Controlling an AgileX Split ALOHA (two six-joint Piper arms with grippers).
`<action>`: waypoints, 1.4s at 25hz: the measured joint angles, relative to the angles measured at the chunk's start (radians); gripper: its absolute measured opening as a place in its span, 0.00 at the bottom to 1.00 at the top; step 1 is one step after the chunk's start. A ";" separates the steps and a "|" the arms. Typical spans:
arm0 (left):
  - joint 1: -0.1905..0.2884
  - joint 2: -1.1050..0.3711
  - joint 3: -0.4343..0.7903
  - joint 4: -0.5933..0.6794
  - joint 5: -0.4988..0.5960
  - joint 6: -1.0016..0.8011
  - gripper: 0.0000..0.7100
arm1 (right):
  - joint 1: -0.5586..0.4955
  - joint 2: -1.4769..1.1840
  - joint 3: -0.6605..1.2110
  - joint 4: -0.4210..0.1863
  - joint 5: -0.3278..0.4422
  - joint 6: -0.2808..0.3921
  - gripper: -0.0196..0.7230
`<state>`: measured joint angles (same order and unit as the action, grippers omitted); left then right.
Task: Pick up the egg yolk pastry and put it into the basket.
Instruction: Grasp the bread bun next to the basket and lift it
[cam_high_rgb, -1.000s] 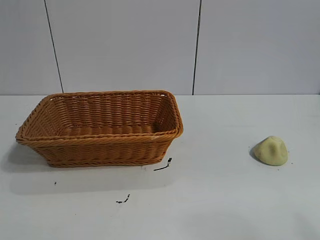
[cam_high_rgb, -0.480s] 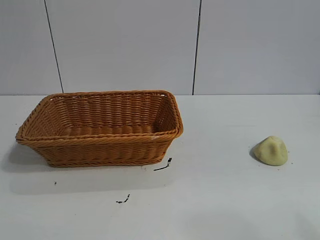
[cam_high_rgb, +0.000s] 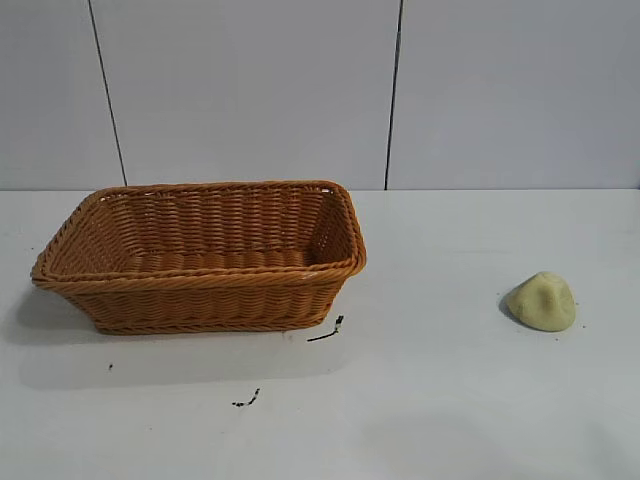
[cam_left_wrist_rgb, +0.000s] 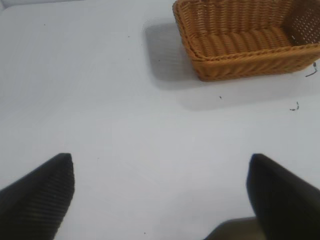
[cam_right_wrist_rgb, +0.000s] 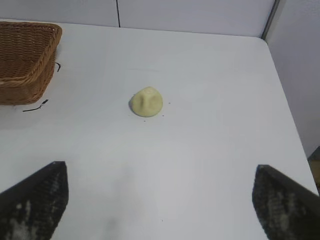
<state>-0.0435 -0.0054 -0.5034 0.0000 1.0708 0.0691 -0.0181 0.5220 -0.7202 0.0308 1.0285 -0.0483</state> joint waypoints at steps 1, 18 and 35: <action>0.000 0.000 0.000 0.000 0.000 0.000 0.98 | 0.000 0.059 -0.031 -0.001 0.000 0.000 0.96; 0.000 0.000 0.000 0.000 0.000 0.000 0.98 | 0.000 1.035 -0.467 0.048 -0.054 -0.065 0.96; 0.000 0.000 0.000 0.000 0.000 0.000 0.98 | 0.092 1.400 -0.538 0.002 -0.278 -0.040 0.96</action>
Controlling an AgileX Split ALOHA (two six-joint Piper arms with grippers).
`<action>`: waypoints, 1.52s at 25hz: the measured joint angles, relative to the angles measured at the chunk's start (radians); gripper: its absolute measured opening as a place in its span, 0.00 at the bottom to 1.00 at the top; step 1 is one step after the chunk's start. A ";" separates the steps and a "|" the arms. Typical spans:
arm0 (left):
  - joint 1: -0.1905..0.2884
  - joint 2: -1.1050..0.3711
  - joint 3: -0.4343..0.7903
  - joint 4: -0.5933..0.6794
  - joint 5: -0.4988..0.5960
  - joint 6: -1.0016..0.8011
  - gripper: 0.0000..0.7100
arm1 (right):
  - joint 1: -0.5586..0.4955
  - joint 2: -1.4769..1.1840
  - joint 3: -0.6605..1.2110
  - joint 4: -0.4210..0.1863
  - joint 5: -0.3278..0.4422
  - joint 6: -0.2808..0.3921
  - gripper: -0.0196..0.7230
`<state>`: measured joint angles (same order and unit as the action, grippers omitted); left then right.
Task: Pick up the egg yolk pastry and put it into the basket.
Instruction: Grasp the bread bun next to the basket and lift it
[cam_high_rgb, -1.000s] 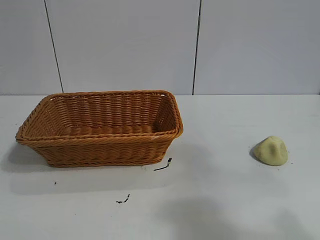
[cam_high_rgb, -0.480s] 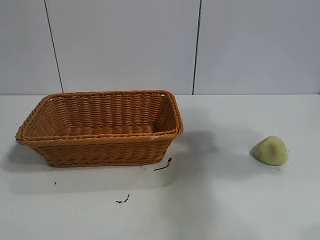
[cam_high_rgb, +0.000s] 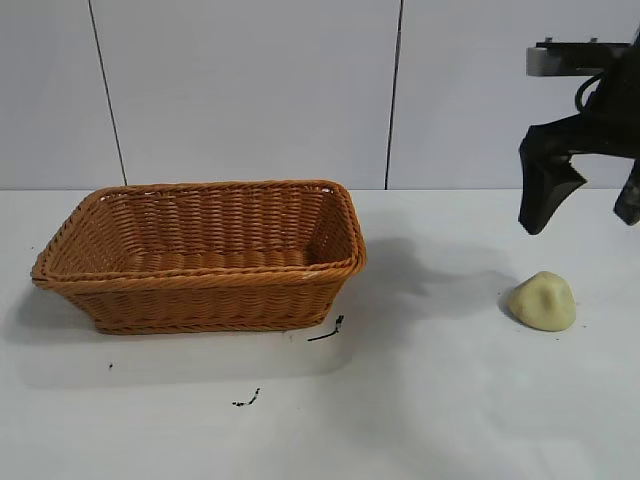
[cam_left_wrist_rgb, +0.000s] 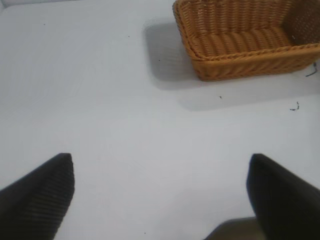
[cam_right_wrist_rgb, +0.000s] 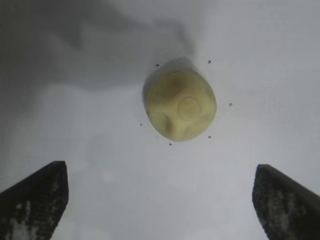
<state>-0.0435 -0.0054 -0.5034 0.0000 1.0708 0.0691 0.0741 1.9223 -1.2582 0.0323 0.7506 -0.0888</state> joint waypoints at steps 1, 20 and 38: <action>0.000 0.000 0.000 0.000 0.000 0.000 0.98 | -0.003 0.017 0.000 -0.001 -0.023 0.003 0.96; 0.000 0.000 0.000 0.000 0.000 0.000 0.98 | -0.005 0.138 -0.004 -0.023 -0.128 -0.001 0.96; 0.000 0.000 0.000 0.000 0.000 0.000 0.98 | -0.005 0.154 -0.004 -0.020 -0.107 -0.008 0.71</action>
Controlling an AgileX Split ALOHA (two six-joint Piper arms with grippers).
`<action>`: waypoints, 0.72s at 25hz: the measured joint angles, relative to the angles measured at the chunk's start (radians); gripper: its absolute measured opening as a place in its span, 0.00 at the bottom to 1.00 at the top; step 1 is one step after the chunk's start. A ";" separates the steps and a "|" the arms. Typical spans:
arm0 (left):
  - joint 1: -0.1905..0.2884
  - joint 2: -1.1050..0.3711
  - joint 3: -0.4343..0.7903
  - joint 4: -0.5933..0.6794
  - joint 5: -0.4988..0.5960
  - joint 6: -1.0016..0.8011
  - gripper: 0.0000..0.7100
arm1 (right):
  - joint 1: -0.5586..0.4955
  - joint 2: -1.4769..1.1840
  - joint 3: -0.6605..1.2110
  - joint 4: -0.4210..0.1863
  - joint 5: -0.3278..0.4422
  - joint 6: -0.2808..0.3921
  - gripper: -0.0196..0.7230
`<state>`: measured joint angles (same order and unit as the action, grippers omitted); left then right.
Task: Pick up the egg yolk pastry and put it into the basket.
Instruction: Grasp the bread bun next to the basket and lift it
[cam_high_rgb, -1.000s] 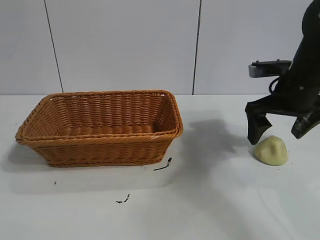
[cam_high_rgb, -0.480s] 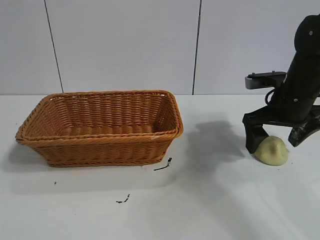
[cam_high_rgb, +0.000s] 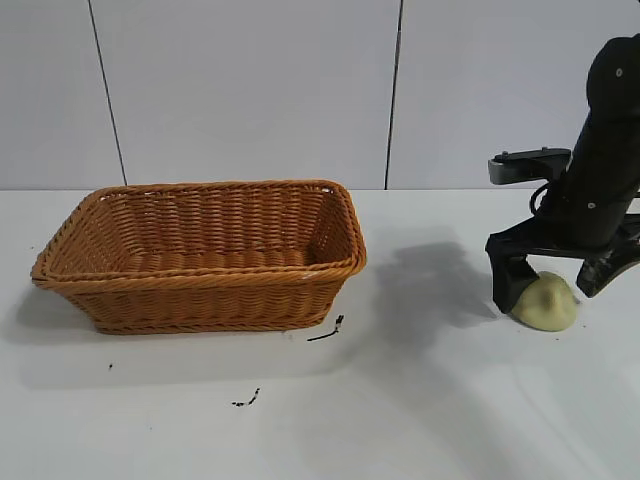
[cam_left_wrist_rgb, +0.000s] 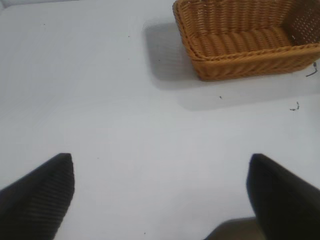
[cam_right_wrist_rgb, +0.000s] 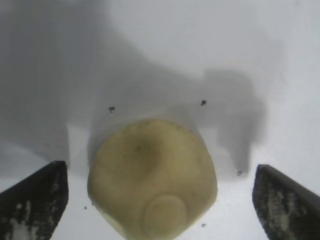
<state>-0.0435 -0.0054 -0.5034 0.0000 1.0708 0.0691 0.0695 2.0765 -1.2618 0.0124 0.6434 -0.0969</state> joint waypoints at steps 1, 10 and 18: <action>0.000 0.000 0.000 0.000 0.000 0.000 0.98 | 0.000 0.000 0.000 0.001 0.007 0.000 0.63; 0.000 0.000 0.000 0.000 0.000 0.000 0.98 | 0.000 0.000 -0.001 0.001 0.010 0.000 0.32; 0.000 0.000 0.000 0.000 0.000 0.000 0.98 | 0.000 0.000 -0.001 0.001 0.010 0.000 0.20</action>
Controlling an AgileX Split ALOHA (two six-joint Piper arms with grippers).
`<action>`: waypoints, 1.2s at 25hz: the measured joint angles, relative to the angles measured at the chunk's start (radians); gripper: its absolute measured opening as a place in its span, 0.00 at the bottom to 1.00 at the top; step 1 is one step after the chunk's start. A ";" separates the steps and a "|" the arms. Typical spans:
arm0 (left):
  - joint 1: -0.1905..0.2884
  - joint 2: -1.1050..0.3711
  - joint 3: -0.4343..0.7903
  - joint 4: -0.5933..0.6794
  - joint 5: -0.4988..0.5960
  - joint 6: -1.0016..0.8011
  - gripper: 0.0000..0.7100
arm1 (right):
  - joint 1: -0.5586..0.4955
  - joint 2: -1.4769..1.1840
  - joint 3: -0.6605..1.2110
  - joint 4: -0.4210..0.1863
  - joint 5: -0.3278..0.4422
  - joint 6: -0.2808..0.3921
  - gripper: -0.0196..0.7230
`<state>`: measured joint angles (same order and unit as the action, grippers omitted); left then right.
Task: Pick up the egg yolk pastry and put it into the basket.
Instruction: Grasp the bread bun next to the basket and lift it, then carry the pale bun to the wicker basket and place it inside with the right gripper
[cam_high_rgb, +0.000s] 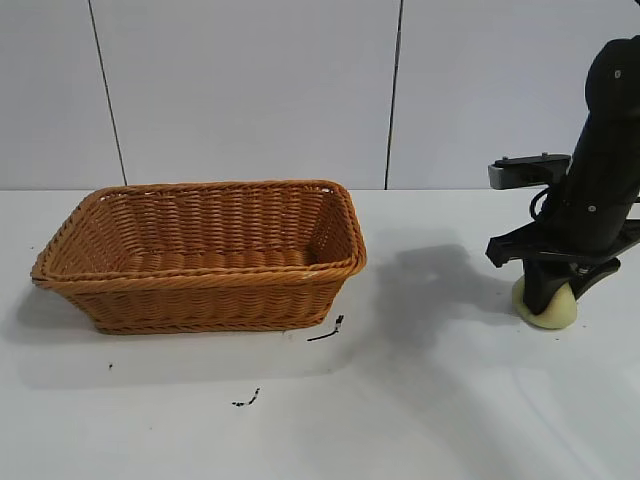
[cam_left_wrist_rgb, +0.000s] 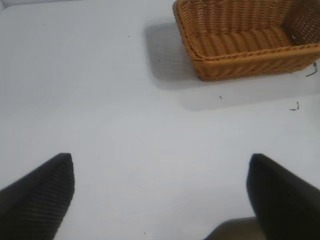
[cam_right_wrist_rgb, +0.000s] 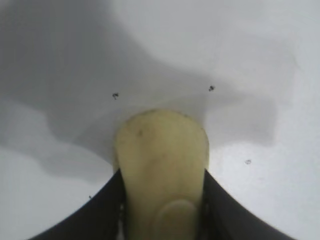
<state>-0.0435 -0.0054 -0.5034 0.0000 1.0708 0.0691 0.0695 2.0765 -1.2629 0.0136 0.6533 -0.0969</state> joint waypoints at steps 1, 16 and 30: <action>0.000 0.000 0.000 0.000 0.000 0.000 0.98 | 0.000 -0.001 0.000 0.000 0.000 0.000 0.18; 0.000 0.000 0.000 0.000 0.000 0.000 0.98 | 0.000 -0.199 -0.249 0.004 0.249 0.050 0.14; 0.000 0.000 0.000 0.000 0.000 0.000 0.98 | 0.105 -0.065 -0.671 0.000 0.421 0.064 0.13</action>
<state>-0.0435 -0.0054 -0.5034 0.0000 1.0708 0.0691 0.1746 2.0111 -1.9336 0.0134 1.0747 -0.0324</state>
